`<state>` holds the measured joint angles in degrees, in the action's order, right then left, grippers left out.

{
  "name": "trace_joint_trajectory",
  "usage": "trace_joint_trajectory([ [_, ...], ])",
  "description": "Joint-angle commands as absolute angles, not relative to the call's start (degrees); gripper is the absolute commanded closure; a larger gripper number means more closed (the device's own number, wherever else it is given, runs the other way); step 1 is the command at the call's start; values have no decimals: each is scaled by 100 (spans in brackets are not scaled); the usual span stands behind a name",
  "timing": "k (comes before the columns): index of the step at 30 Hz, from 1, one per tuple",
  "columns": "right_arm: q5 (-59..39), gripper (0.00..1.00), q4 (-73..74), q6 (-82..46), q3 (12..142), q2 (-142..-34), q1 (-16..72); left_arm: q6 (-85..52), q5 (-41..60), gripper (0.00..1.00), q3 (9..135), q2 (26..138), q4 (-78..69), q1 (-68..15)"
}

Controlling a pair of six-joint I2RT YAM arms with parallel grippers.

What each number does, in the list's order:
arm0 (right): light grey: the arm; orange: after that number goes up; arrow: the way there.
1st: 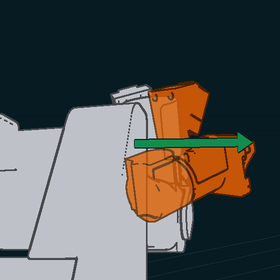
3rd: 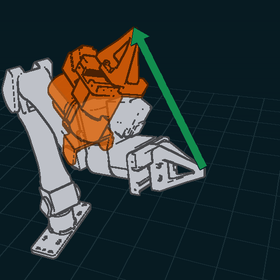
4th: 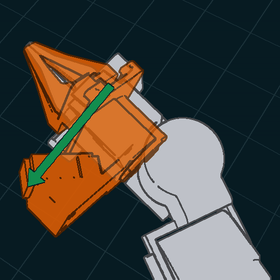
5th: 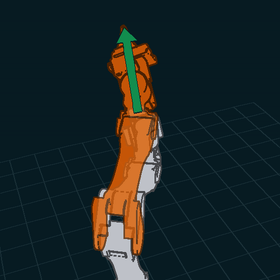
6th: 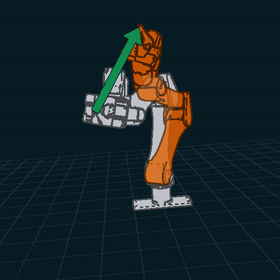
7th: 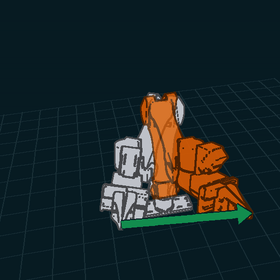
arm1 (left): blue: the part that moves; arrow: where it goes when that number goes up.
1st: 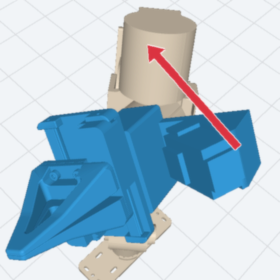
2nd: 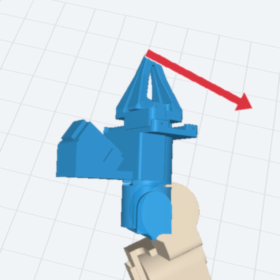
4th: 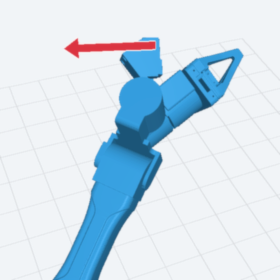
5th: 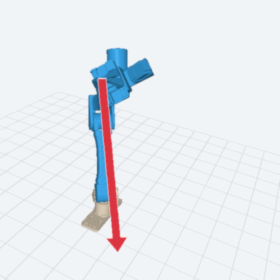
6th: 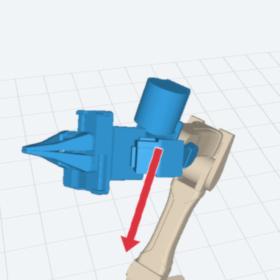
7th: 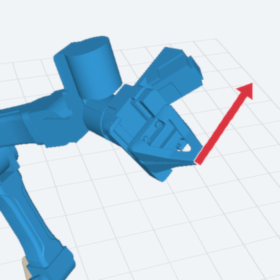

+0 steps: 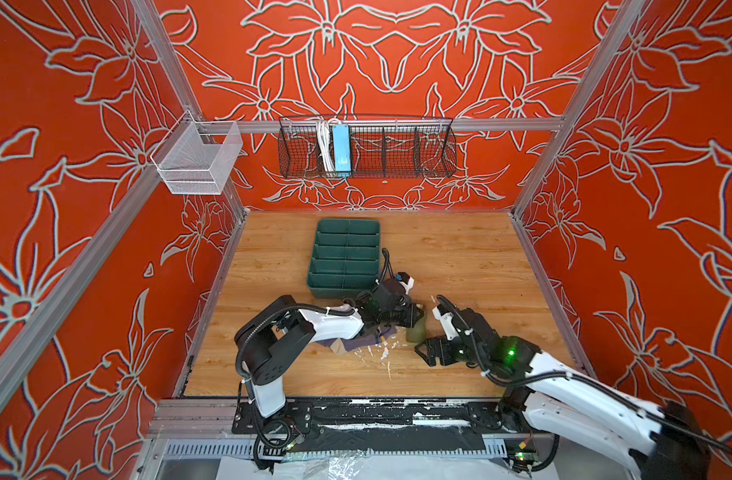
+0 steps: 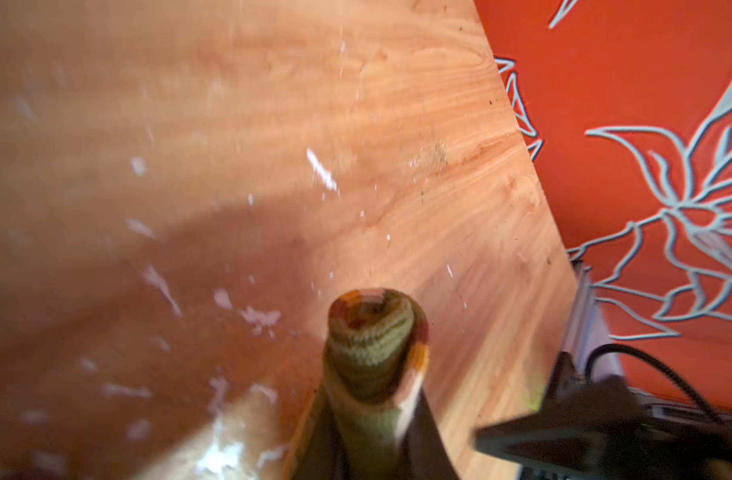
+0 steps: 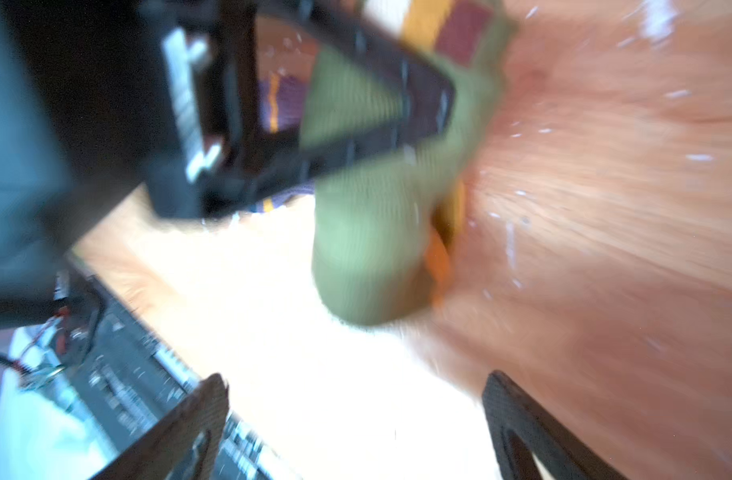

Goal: Roll the socks
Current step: 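Lift the roll with the left gripper while the right gripper opens and withdraws, then carry the green sock roll with the left gripper over the green tray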

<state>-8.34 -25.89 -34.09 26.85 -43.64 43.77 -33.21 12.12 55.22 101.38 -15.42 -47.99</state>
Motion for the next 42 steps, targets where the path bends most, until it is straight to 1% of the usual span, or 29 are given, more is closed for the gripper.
trace_joint_trajectory([
  [1,-230,2,-3960,-3632,2983,-3716,4230,-2019,893,100,5851,9996,-720,-4716],
  [3,267,2,-4404,-3967,3223,-3446,4012,-1638,963,100,6069,10066,-520,-4720],
  [5,384,2,-4610,-4161,3435,-3366,3705,-1152,1015,100,6289,10107,-312,-4760],
  [7,325,2,-4690,-4242,3640,-3407,3338,-567,1059,100,6518,10164,-74,-4860],
  [9,250,2,-4702,-4273,3879,-3513,3005,222,843,100,6811,10227,387,-5055],
  [11,233,2,-4664,-4224,4117,-3633,2791,955,692,100,7070,10336,779,-5247],
  [14,197,2,-4600,-4102,4428,-3836,2516,1665,394,100,7246,10471,1092,-5495],
  [18,131,2,-4555,-3907,4664,-3964,2144,1879,115,100,7057,10291,833,-5591],
  [20,65,2,-4550,-3851,4719,-3943,1955,1839,292,100,6946,10041,662,-5519],
  [23,-130,2,-4474,-3815,4730,-3898,1678,1621,982,100,6941,9672,624,-5248],
  [27,-783,2,-4173,-3702,4596,-3880,1425,1079,2723,100,7067,9362,628,-4566],
  [31,-1911,2,-3537,-3384,4245,-3828,1280,164,4701,100,7190,9274,251,-3738],
  [35,-3400,2,-2382,-3285,3781,-3743,1167,-1152,6312,100,7119,9371,-927,-3025],
  [37,-4050,2,-1678,-3357,3546,-3683,1151,-1616,6817,100,7140,9416,-1350,-2823],
  [39,-4593,2,-791,-3571,3264,-3585,1152,-1876,7103,100,7102,9377,-1670,-2718],
  [40,-4746,2,-456,-3660,3173,-3559,1162,-1866,7109,100,7110,9331,-1627,-2646],
  [42,-4854,2,-262,-3663,3160,-3571,1152,-1661,6946,100,7148,9212,-1264,-2490],
])
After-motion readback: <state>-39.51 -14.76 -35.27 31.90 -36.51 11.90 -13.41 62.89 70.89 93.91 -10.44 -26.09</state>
